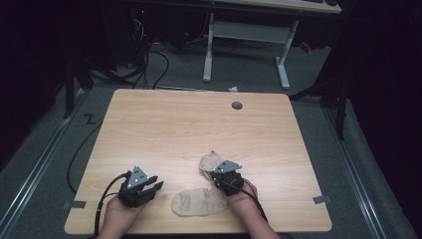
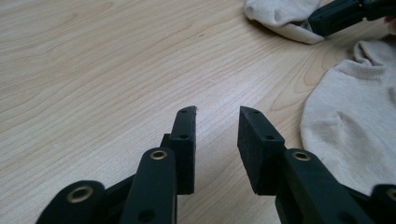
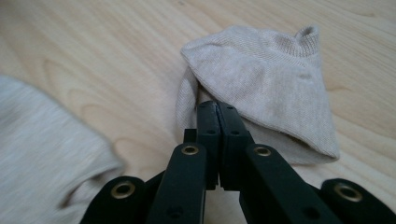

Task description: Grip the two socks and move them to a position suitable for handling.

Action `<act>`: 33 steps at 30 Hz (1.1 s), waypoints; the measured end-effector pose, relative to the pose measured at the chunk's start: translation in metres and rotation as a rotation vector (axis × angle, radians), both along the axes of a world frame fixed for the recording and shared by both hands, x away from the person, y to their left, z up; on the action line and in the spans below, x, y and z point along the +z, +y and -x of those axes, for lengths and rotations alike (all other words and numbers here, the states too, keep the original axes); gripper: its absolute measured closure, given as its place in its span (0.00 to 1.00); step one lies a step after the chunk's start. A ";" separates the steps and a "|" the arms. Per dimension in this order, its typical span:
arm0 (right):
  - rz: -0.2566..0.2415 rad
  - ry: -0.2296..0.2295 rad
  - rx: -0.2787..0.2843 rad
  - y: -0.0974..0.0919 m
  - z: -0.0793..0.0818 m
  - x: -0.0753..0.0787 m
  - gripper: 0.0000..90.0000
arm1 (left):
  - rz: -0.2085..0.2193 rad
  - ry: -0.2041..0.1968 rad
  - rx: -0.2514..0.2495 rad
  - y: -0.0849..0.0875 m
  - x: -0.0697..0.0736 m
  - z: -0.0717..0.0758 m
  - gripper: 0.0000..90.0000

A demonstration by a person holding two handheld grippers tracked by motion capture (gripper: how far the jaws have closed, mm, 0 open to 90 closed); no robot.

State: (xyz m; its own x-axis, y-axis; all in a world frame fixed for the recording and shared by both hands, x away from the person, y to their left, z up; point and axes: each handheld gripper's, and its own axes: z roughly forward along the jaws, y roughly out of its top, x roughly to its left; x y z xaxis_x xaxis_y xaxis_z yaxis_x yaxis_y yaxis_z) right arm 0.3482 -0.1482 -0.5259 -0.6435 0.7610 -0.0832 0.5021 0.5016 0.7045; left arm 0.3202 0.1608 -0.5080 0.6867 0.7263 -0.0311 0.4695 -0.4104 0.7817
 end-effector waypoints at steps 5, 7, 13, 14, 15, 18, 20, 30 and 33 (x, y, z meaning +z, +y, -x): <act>-0.057 -0.054 0.013 0.006 0.006 0.016 0.84 | -0.004 0.002 0.004 -0.001 -0.001 0.000 0.75; -0.064 -0.076 0.016 0.011 0.002 0.023 0.77 | -0.003 0.004 0.004 -0.002 -0.001 -0.001 0.75; -0.002 -0.069 0.027 0.033 -0.017 0.021 0.65 | -0.007 0.007 0.005 0.000 -0.002 -0.001 0.75; 0.036 -0.057 0.022 0.035 -0.023 0.014 0.65 | -0.006 0.007 0.006 0.001 -0.002 -0.001 0.75; 0.036 -0.057 0.022 0.035 -0.023 0.014 0.65 | -0.006 0.007 0.006 0.001 -0.002 -0.001 0.75; 0.026 -0.048 0.010 0.032 -0.025 0.011 0.93 | -0.001 0.006 0.007 0.003 -0.001 -0.001 0.75; 0.011 -0.070 0.010 0.031 -0.022 0.017 0.95 | -0.001 0.007 0.007 0.003 -0.001 -0.001 0.75; -0.103 -0.139 -0.052 0.004 -0.017 0.040 0.95 | -0.011 0.004 0.001 0.000 -0.001 0.000 0.75; -0.136 -0.138 -0.082 -0.011 -0.019 0.043 0.95 | -0.009 0.005 0.003 0.000 -0.002 0.000 0.75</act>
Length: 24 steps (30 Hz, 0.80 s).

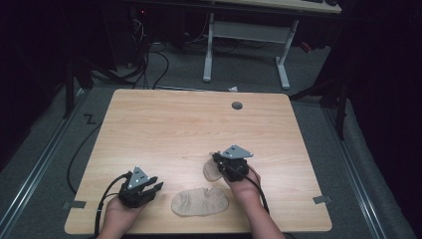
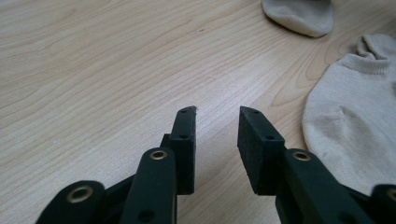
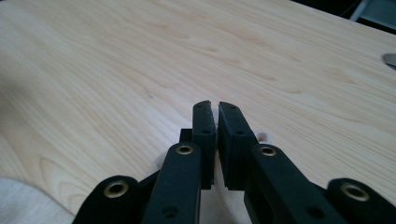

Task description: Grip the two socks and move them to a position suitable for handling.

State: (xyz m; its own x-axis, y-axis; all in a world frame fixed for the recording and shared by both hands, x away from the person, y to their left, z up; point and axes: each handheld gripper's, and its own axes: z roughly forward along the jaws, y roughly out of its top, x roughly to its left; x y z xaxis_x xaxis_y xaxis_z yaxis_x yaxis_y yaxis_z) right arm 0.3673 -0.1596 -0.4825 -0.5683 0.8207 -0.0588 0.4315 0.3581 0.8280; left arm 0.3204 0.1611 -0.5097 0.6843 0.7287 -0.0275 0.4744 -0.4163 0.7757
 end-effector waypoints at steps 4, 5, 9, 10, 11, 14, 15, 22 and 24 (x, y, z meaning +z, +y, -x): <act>-0.065 0.012 -0.062 -0.026 -0.004 0.000 0.95 | -0.003 0.003 0.001 0.001 0.000 -0.001 0.75; -0.070 0.018 -0.078 -0.032 -0.004 -0.001 0.95 | -0.003 0.003 0.001 0.001 0.000 -0.001 0.75; -0.067 0.020 -0.103 -0.044 -0.005 -0.005 0.95 | -0.003 0.003 0.001 0.001 0.000 -0.001 0.76; -0.069 0.023 -0.121 -0.050 -0.005 -0.006 0.95 | -0.003 0.002 0.003 0.001 0.000 -0.001 0.76; -0.067 0.019 -0.137 -0.057 -0.004 -0.006 0.95 | -0.004 0.001 0.003 0.001 0.000 -0.001 0.76; -0.057 0.021 -0.161 -0.067 -0.004 -0.008 0.95 | -0.005 0.001 0.003 0.001 0.000 -0.001 0.76; -0.050 0.025 -0.169 -0.072 -0.004 -0.010 0.95 | -0.006 0.000 0.002 0.001 0.000 -0.001 0.76; 0.001 0.064 -0.228 -0.090 -0.003 -0.025 0.94 | -0.005 0.003 0.005 0.000 0.000 0.000 0.76; 0.016 0.084 -0.246 -0.097 -0.002 -0.032 0.92 | -0.003 0.003 0.004 0.000 0.000 0.000 0.76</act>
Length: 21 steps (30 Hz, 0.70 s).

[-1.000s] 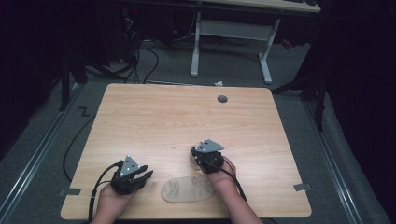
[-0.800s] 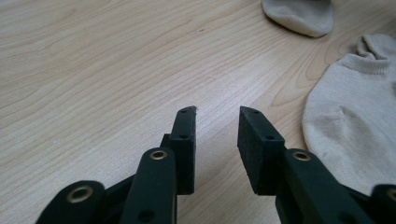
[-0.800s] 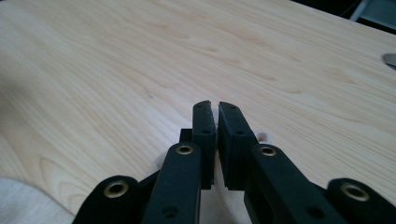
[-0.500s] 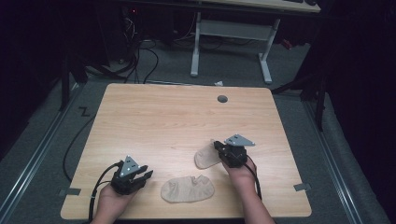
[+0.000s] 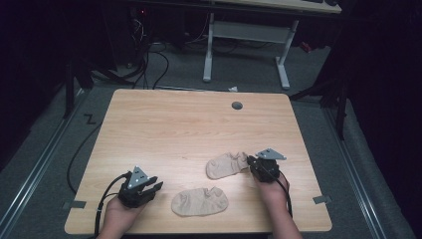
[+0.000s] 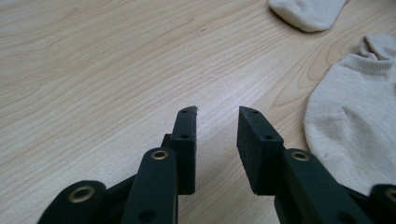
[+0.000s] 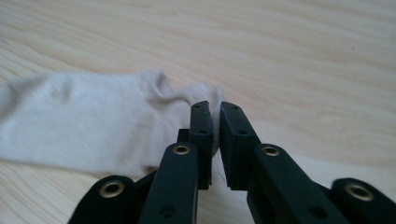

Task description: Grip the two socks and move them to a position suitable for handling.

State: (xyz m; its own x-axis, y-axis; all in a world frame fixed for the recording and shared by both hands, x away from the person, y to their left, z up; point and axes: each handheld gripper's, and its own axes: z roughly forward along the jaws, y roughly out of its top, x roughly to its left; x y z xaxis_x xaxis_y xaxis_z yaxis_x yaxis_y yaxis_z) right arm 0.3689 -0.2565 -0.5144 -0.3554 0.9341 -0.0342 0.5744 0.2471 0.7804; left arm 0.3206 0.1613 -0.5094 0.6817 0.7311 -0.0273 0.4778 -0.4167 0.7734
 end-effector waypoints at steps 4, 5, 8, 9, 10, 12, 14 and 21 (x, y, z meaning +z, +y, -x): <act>0.027 -0.032 -0.025 -0.006 0.004 0.006 0.84 | -0.001 0.000 -0.001 0.000 0.000 0.000 0.76; 0.041 -0.062 -0.012 -0.002 0.008 0.011 0.87 | -0.002 0.001 -0.004 -0.001 0.000 -0.001 0.76; 0.069 -0.024 0.034 0.007 0.005 0.006 0.96 | -0.001 0.000 -0.004 -0.001 0.000 0.000 0.76; 0.076 0.002 0.039 0.008 0.003 0.002 0.97 | -0.002 -0.002 -0.005 -0.001 0.000 0.000 0.76; 0.076 0.002 0.039 0.008 0.003 0.002 0.97 | -0.002 -0.002 -0.005 -0.001 0.000 0.000 0.76; 0.089 0.038 0.045 0.007 -0.001 -0.005 0.99 | -0.001 -0.006 -0.003 -0.001 0.001 0.001 0.76; 0.087 0.056 0.048 0.006 -0.002 -0.008 0.99 | -0.002 -0.004 -0.002 0.000 0.001 0.000 0.76; 0.095 0.067 0.089 0.016 0.000 -0.012 1.00 | -0.005 -0.005 0.005 -0.001 0.000 -0.001 0.78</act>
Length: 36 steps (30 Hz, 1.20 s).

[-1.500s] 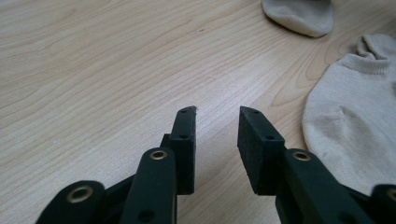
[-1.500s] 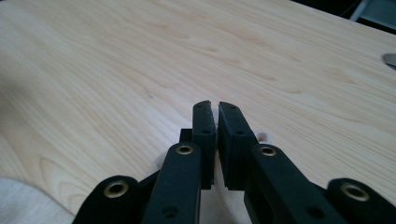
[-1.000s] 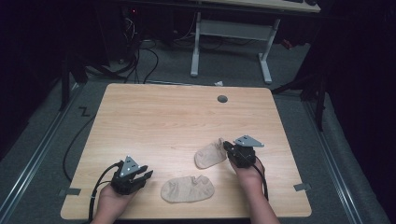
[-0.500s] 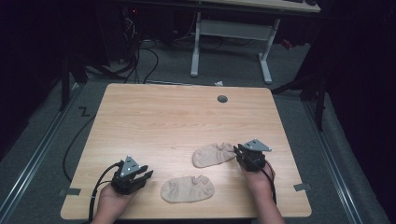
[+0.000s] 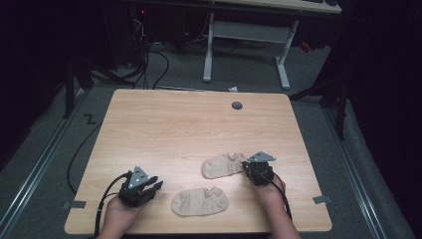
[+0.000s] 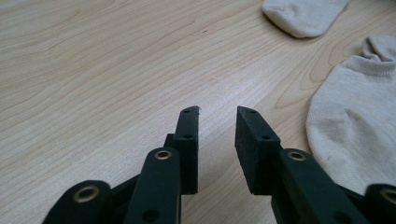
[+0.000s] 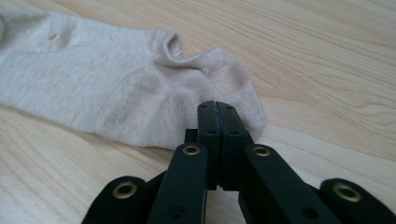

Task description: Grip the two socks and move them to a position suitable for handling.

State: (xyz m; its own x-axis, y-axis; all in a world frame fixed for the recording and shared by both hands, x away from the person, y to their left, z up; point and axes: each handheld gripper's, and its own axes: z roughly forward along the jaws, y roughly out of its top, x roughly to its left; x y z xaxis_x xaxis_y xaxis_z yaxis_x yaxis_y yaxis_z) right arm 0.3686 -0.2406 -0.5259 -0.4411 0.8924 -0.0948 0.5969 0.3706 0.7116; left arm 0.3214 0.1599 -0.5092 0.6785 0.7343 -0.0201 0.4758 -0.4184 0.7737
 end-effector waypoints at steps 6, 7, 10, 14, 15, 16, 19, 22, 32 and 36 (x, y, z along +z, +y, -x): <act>-0.002 -0.004 0.042 0.017 0.004 -0.001 1.00 | -0.004 -0.001 0.004 -0.001 -0.001 0.000 0.79; -0.006 -0.002 0.049 0.023 0.005 -0.001 1.00 | -0.005 0.000 0.004 -0.001 -0.001 0.000 0.79; 0.001 -0.004 0.077 0.042 0.010 -0.001 1.00 | -0.005 0.000 0.008 -0.001 -0.001 0.000 0.79; -0.001 -0.007 0.117 0.058 0.014 -0.002 1.00 | -0.003 0.000 0.011 -0.001 -0.001 -0.001 0.79; 0.000 -0.008 0.126 0.061 0.015 -0.002 1.00 | -0.003 0.001 0.013 -0.001 -0.001 -0.001 0.79; -0.004 -0.006 0.127 0.063 0.015 -0.002 1.00 | -0.001 0.004 0.012 -0.001 -0.001 -0.001 0.79; -0.004 -0.005 0.139 0.068 0.015 -0.002 1.00 | 0.003 0.004 0.014 -0.001 -0.002 -0.001 0.79; -0.002 -0.007 0.151 0.073 0.016 -0.002 1.00 | -0.001 0.007 0.012 -0.001 -0.002 -0.002 0.79; -0.012 -0.002 0.156 0.075 0.016 -0.002 0.95 | 0.008 0.021 0.033 -0.002 -0.004 -0.004 0.77; -0.045 -0.027 0.139 0.067 0.016 0.005 0.85 | 0.011 0.019 0.053 -0.004 -0.004 -0.006 0.76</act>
State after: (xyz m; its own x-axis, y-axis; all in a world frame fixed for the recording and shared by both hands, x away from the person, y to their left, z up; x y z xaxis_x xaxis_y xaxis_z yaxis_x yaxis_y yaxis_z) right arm 0.3524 -0.1736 -0.5204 -0.5587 0.8264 -0.0701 0.5220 0.4160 0.7446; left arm 0.3270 0.1559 -0.5135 0.6377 0.7692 -0.0404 0.5116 -0.3837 0.7688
